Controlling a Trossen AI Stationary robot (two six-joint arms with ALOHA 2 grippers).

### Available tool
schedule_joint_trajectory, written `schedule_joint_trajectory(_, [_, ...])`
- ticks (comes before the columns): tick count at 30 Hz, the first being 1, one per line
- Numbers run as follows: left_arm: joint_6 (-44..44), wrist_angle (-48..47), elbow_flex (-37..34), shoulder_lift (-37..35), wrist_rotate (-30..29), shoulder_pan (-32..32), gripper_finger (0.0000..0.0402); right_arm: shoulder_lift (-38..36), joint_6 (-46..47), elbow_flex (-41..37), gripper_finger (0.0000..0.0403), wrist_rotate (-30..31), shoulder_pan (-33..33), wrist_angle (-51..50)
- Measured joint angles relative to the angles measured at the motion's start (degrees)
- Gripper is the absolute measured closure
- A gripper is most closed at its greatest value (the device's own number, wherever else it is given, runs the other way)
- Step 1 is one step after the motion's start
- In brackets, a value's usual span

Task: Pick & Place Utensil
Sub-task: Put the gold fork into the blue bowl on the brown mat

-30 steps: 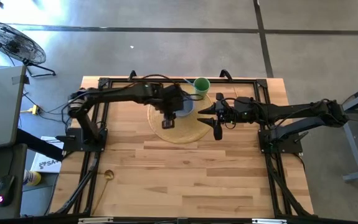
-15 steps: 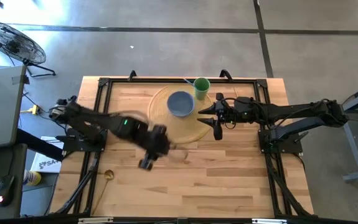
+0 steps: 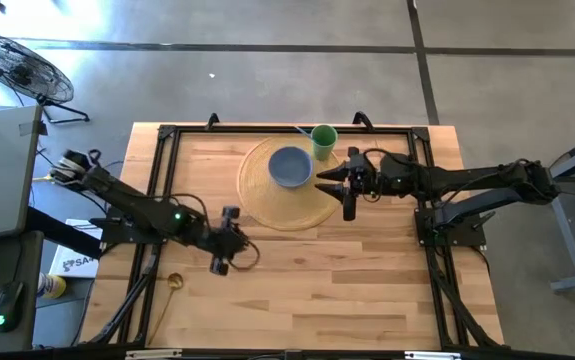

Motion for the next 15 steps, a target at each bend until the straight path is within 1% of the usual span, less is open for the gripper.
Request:
schedule_joint_trajectory(4, [0.82, 8.90, -8.38, -6.53, 1.06, 3.94, 0.0263, 0.00, 2.77, 0.02, 0.0263, 0.25, 0.00, 0.32])
schedule_joint_trajectory(6, [1.98, 12.72, -11.08, -9.59, 1.37, 5.65, 0.0263, 0.00, 1.22, 0.02, 0.0263, 2.94, -0.16, 0.27])
schedule_joint_trajectory(7, [2.49, 13.06, -12.23, -11.27, 1.37, 6.54, 0.0263, 0.00, 0.95, 0.03, 0.0263, 5.72, -0.41, -0.43])
schedule_joint_trajectory(9, [3.63, 15.40, -13.51, -13.67, 1.60, 8.23, 0.0263, -0.04, 3.23, 0.08, 0.0263, 12.56, -1.23, -4.99])
schedule_joint_trajectory(12, [4.10, 14.71, -14.81, -17.21, 1.58, 10.59, 0.0263, -0.02, 8.26, 0.06, 0.0263, 20.90, -3.52, -14.67])
schedule_joint_trajectory(15, [3.64, 13.55, -15.58, -19.58, 1.70, 12.30, 0.0263, -0.02, 14.19, 0.02, 0.0263, 24.53, -6.57, -25.91])
